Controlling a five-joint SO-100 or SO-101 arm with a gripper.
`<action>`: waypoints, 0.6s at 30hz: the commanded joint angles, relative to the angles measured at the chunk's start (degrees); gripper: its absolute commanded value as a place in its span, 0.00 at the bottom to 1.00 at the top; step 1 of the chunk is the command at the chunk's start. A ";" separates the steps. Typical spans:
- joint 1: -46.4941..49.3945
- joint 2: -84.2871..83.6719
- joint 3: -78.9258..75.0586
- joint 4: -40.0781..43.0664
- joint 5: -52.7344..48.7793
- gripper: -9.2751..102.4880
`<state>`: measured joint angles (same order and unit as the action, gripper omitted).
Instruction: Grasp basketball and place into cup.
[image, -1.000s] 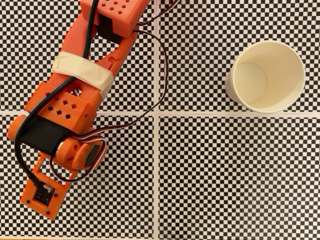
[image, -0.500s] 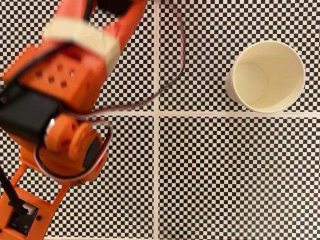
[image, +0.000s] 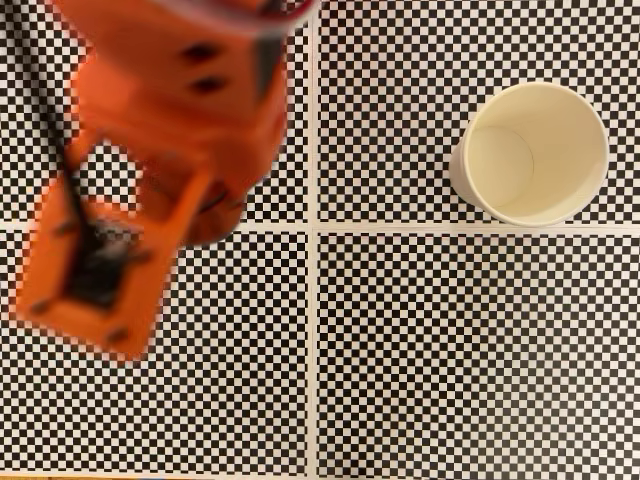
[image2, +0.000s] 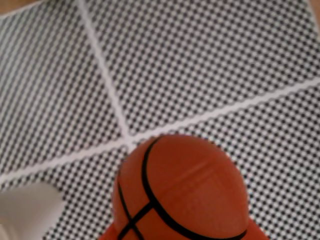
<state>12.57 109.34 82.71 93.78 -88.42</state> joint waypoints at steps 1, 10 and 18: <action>-3.78 7.12 5.98 -1.58 0.53 0.20; -15.12 10.11 7.21 -2.46 3.96 0.20; -21.71 15.12 6.77 -2.02 4.48 0.17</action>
<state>-7.03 121.73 90.70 92.02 -84.90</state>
